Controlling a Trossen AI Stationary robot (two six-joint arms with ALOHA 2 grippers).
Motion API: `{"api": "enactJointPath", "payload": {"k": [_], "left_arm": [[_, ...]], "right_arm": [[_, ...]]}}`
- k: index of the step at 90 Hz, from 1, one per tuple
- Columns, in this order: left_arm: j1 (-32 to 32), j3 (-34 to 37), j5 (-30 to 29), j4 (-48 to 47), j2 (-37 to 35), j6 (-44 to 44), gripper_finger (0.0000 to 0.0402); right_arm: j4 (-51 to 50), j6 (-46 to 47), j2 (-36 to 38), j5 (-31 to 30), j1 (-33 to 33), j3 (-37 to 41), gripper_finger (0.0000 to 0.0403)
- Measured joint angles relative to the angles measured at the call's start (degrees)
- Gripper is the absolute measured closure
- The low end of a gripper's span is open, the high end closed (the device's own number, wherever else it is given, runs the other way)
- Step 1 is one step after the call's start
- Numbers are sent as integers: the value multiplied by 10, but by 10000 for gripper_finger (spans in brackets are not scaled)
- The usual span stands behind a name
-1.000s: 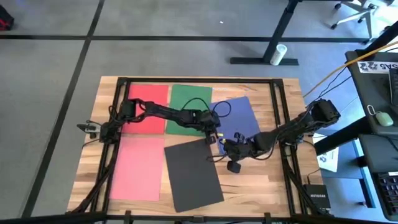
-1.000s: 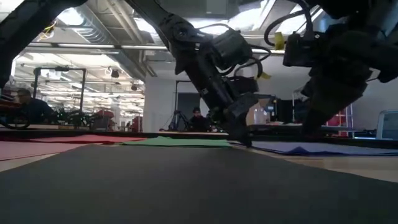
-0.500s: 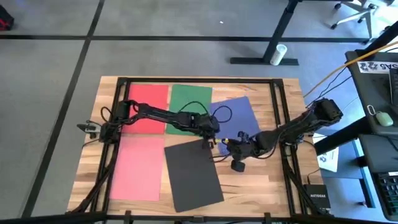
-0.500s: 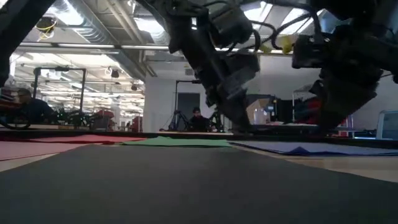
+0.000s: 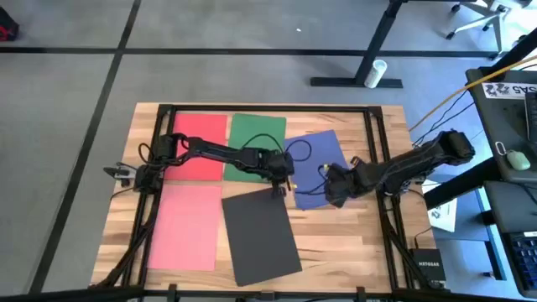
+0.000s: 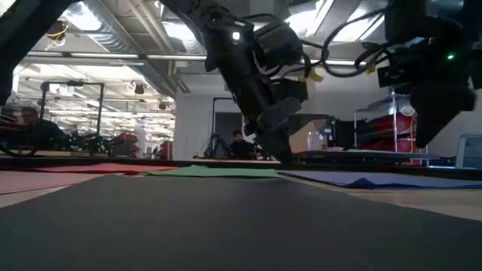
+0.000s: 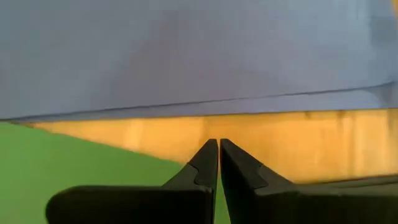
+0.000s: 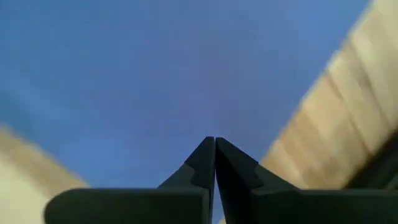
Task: Organize paper
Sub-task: Stack the violet paper on top of the violet papers
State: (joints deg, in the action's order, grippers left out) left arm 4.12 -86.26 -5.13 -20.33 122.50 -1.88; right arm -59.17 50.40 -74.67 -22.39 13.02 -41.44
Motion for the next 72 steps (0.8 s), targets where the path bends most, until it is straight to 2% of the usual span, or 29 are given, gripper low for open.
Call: {"api": "enactJointPath", "payload": {"k": [37,72], "left_arm": [[18,0,16,20,21,-22,402],[36,0,14,36,30,-30,402]], "right_arm": [[1,-16,1,-5,-139,42,403],[85,-73,1,5,-240,103,403]]}}
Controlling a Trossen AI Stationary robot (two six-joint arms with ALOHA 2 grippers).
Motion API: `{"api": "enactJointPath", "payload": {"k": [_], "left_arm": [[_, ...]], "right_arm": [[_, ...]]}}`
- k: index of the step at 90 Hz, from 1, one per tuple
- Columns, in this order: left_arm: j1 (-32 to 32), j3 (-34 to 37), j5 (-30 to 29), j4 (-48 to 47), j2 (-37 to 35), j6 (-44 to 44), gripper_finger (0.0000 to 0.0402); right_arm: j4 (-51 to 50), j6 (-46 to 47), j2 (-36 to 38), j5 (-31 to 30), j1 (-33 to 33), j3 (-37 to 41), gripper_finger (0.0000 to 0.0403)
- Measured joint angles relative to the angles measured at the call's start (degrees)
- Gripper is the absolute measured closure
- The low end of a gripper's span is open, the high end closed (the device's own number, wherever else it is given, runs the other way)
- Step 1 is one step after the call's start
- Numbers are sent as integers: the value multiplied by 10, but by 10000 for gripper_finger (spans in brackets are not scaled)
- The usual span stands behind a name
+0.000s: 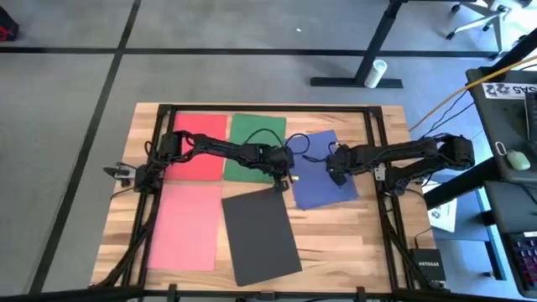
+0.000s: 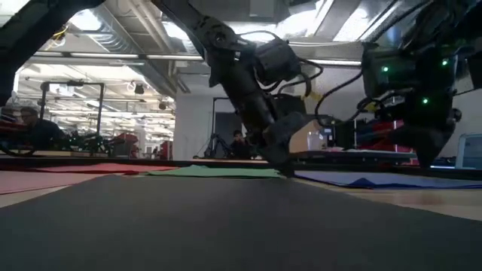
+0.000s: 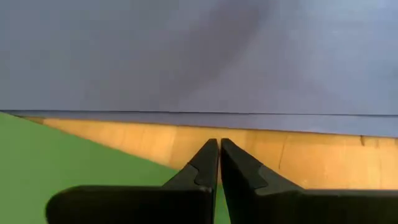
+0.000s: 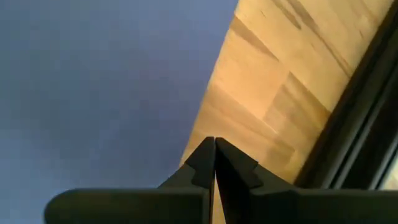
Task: Organize paper
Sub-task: Stack the violet paper on top of the violet papers
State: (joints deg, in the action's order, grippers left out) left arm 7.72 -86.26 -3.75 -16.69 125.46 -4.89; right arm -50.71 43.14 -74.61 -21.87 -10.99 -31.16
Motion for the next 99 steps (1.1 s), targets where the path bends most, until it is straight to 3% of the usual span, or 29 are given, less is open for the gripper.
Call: {"api": "enactJointPath", "payload": {"k": [21,47,67,78,99], "left_arm": [[6,0,3,15,1,2,402],[13,0,7,32,8,5,402],[13,-1,19,42,15,5,402],[15,-1,21,43,16,8,402],[15,-1,21,44,16,9,402]], "right_arm": [[73,-38,1,40,-31,30,403],[83,-44,1,61,-33,32,403],[80,-51,5,77,-33,28,403],[64,-61,25,117,-33,12,403],[12,-61,86,99,-33,-3,403]]}}
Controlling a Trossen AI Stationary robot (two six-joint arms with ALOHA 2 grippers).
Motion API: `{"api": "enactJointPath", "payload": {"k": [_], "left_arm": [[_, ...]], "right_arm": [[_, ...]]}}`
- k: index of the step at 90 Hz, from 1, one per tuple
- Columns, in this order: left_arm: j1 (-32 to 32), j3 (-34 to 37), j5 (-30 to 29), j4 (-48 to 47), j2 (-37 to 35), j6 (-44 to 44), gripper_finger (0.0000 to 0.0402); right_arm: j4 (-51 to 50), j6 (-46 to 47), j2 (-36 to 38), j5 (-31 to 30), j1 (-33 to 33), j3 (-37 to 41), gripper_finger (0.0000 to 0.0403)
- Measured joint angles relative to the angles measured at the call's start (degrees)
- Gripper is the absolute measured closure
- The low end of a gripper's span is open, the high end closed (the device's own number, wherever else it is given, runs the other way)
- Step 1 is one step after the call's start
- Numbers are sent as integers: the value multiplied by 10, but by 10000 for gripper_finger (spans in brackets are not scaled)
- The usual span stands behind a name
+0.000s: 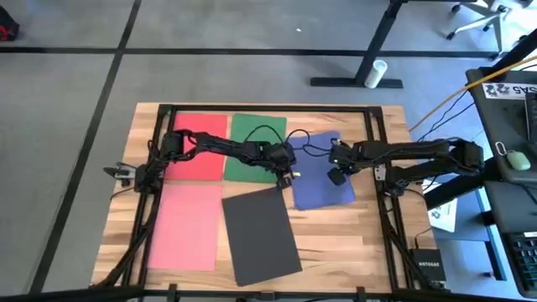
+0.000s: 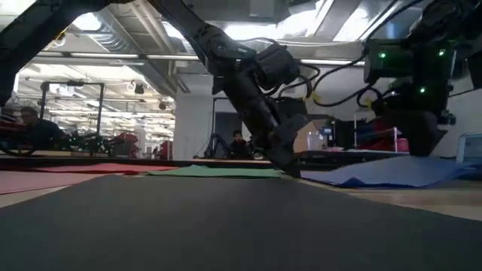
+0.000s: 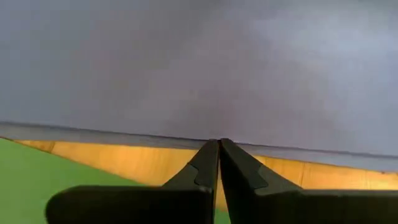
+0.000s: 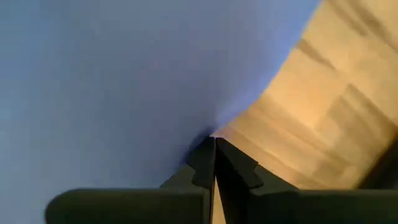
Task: Organize paper
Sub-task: Stack the violet paper on top of the violet papers
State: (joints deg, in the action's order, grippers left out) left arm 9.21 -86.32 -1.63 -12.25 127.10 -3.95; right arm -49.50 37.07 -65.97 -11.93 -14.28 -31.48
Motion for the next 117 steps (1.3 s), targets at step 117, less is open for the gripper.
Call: {"api": "enactJointPath", "payload": {"k": [117], "left_arm": [[-1,-72,-42,-100,30,46,402]], "right_arm": [[9,34,50,8,0,31,403]]}}
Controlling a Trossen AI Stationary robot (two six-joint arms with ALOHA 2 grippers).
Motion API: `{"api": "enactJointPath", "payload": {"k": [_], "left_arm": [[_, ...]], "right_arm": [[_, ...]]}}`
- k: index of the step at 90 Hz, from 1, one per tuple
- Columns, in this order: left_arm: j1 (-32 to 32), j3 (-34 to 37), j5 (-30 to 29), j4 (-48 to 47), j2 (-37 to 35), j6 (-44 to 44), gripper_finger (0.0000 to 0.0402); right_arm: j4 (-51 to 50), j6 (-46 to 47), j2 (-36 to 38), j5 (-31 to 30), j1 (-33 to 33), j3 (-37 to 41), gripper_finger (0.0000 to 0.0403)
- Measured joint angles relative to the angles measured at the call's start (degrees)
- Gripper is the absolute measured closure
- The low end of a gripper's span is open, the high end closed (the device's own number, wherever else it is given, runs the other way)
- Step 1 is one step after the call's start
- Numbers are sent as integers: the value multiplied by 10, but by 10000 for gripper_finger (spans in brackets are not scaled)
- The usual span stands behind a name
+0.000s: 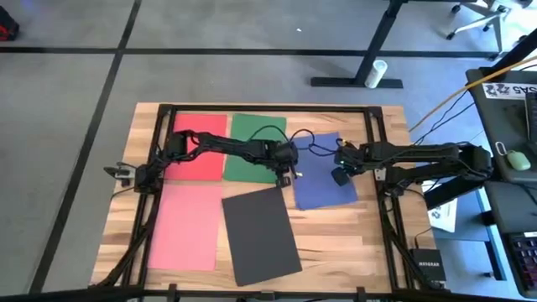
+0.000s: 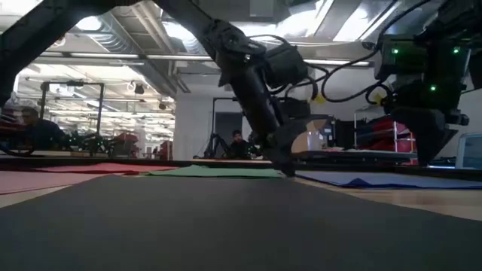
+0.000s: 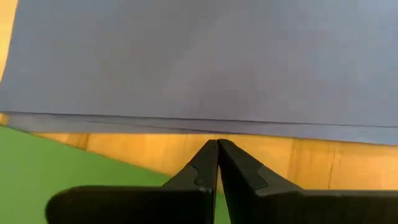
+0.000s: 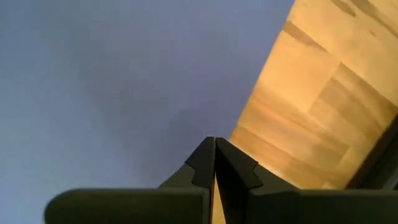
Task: Organize paper
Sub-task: Stack the violet paper on top of the violet papers
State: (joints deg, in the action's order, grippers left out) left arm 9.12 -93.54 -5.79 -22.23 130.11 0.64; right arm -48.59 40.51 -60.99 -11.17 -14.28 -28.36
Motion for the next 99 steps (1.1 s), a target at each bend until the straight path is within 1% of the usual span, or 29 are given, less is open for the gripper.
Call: {"api": "enactJointPath", "payload": {"k": [26,45,58,66,72,82,86,99], "left_arm": [[18,-12,24,33,4,17,402],[32,-12,30,74,12,27,402],[39,-12,43,81,14,24,402],[39,-14,44,65,10,17,402],[37,-19,40,31,6,17,402],[29,-41,1,-22,6,28,402],[28,-45,-10,-24,6,31,402],[30,-47,-13,-26,6,26,402]], "right_arm": [[8,2,0,32,1,0,403],[11,1,0,33,1,0,403],[25,-5,6,39,1,0,403],[25,-8,13,43,1,0,403],[25,-15,18,43,1,0,403],[23,-16,29,43,1,-1,403],[23,-17,31,43,1,-1,403],[23,-18,36,42,1,-1,403]]}}
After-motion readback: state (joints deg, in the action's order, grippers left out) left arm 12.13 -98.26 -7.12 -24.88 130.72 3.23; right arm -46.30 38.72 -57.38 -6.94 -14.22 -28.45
